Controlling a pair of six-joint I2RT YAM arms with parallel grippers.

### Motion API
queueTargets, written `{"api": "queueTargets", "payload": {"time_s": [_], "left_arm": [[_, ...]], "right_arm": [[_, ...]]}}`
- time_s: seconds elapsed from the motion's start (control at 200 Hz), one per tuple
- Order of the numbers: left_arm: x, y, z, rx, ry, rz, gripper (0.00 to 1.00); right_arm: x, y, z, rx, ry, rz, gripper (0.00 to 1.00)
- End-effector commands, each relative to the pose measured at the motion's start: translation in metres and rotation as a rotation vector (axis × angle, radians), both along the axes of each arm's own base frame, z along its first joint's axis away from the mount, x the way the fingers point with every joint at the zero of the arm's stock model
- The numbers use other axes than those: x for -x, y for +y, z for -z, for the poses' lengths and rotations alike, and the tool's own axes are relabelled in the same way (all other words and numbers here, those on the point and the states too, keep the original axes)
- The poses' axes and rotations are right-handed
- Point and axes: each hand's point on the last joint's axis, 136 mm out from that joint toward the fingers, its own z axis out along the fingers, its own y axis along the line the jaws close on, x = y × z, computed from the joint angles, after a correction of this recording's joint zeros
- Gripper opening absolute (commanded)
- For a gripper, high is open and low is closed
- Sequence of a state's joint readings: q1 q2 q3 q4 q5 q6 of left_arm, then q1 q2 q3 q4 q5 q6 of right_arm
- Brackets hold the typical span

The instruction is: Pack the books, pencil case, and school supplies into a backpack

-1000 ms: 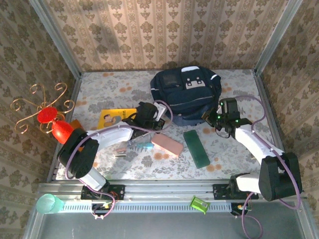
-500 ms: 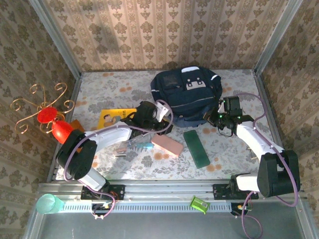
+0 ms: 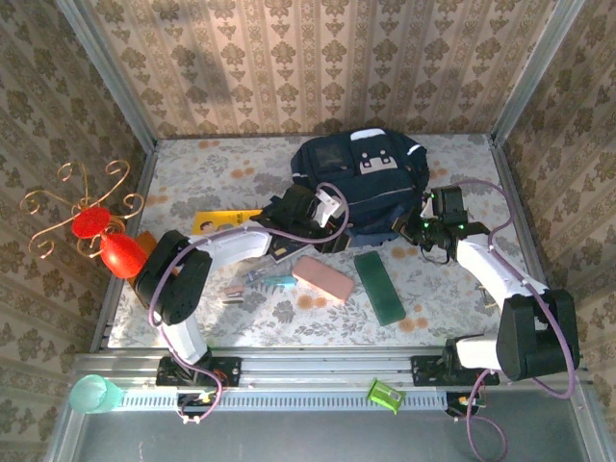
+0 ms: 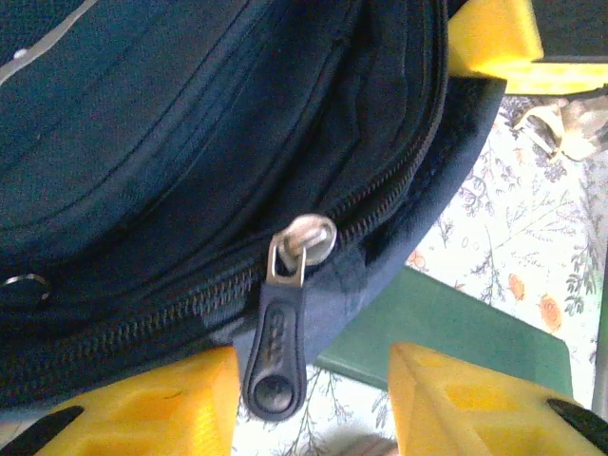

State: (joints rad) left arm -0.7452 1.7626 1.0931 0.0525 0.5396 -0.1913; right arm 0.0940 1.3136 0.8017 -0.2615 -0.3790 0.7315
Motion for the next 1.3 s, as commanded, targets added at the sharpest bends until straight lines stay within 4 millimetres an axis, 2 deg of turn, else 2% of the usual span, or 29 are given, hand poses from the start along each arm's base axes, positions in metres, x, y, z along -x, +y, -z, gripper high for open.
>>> {"api": "queueTargets", "payload": {"time_s": [0.0, 0.135, 0.35, 0.715, 0.88, 1.13, 1.295], "left_arm": [[-0.004, -0.008, -0.008, 0.031, 0.026, 0.014, 0.41], [-0.013, -0.010, -0.007, 0.029, 0.029, -0.002, 0.32], [-0.028, -0.002, -0.004, -0.002, 0.005, -0.054, 0.00], [-0.049, 0.043, 0.026, -0.227, -0.094, -0.203, 0.00], [-0.067, 0.074, 0.036, -0.319, -0.118, -0.306, 0.00], [-0.104, 0.114, 0.044, -0.419, -0.136, -0.440, 0.00], [-0.129, 0.117, 0.044, -0.424, -0.146, -0.465, 0.00]], "right_arm": [[-0.010, 0.010, -0.018, -0.034, -0.068, -0.054, 0.00], [-0.009, 0.008, -0.017, -0.020, -0.064, -0.058, 0.00], [-0.011, -0.003, -0.018, 0.018, -0.062, -0.045, 0.00], [-0.011, -0.038, -0.017, 0.080, -0.065, 0.014, 0.00], [-0.016, -0.057, -0.016, 0.105, -0.052, 0.046, 0.00], [-0.033, -0.075, -0.031, 0.079, -0.072, 0.068, 0.00], [-0.040, -0.071, -0.052, 0.035, -0.108, 0.028, 0.00]]}}
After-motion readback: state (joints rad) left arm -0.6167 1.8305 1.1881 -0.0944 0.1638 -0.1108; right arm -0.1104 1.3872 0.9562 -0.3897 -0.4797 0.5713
